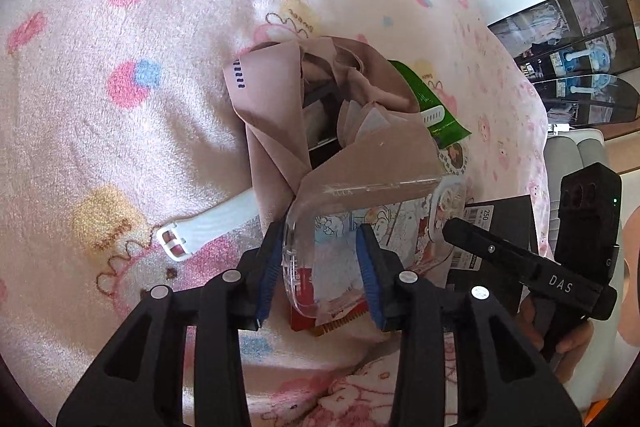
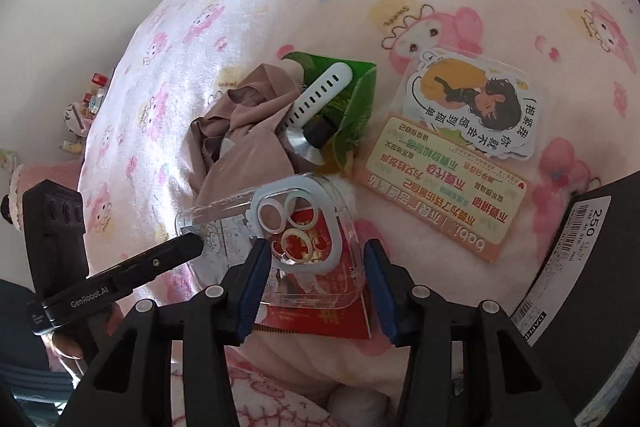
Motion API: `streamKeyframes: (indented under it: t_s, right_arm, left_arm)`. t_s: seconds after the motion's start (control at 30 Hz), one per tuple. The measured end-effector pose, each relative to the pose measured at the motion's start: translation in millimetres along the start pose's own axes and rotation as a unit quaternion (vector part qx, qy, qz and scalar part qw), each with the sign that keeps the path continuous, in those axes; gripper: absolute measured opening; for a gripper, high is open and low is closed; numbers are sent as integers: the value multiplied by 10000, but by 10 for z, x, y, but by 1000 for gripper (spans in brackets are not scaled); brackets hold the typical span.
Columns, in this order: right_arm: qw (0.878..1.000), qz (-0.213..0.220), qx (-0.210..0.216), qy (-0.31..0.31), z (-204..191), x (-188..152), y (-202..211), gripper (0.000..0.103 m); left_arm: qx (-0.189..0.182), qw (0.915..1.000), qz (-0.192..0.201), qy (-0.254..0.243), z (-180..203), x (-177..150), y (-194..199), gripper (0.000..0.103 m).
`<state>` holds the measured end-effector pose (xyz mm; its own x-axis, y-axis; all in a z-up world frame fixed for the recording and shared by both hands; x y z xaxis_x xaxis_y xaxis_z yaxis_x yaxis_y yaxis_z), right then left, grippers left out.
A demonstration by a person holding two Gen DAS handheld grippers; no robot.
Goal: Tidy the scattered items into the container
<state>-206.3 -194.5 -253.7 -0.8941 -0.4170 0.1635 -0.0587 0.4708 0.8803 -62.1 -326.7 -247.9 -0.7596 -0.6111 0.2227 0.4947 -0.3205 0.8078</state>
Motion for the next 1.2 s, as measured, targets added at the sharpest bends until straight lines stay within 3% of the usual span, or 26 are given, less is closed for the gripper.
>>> streamKeyframes:
  t_s: [0.3,0.47,0.6,0.73,0.93,1.03,1.2]
  right_arm:
    - [9952,887,311,-273,-14,-244,842,42]
    - [9885,1369,349,-535,275,-601,1411,42]
    - [9813,1756,3,-787,678,-973,1939,42]
    - [9704,2047,-361,-1227,1199,-1433,2335,42]
    - [9551,2107,-458,-2030,2005,-1986,2489,42]
    - [9483,2030,-489,-2389,2324,-2180,2407,42]
    - [9453,1890,-645,-2580,2590,-2317,2250,42]
  left_arm:
    - [-529,9956,411,-650,716,-10,560,40]
    - [-1183,9840,267,-1308,1544,-203,651,40]
    - [-1345,9714,-70,-1956,2265,-572,403,41]
    - [-1597,9620,-552,-2146,2759,-1001,79,41]
    - [-1246,9388,-1148,-2999,3394,-1553,-478,44]
    - [-1114,9290,-1327,-3271,3541,-1733,-783,46]
    - [-1049,9279,-1670,-3164,3414,-1927,-1049,49]
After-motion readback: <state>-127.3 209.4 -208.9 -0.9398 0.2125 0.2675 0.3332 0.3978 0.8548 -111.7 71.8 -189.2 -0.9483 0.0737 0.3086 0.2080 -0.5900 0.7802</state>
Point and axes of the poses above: each gripper's, at about its wrist camera, not at the fingertips, and y roughly against the way its jaws point, z to its right, x to its top, the point moved 9 cm from there along -y, roughly the way its jaws point, and after that the axes turned 5 degrees about -y, right-handed, at the moved point
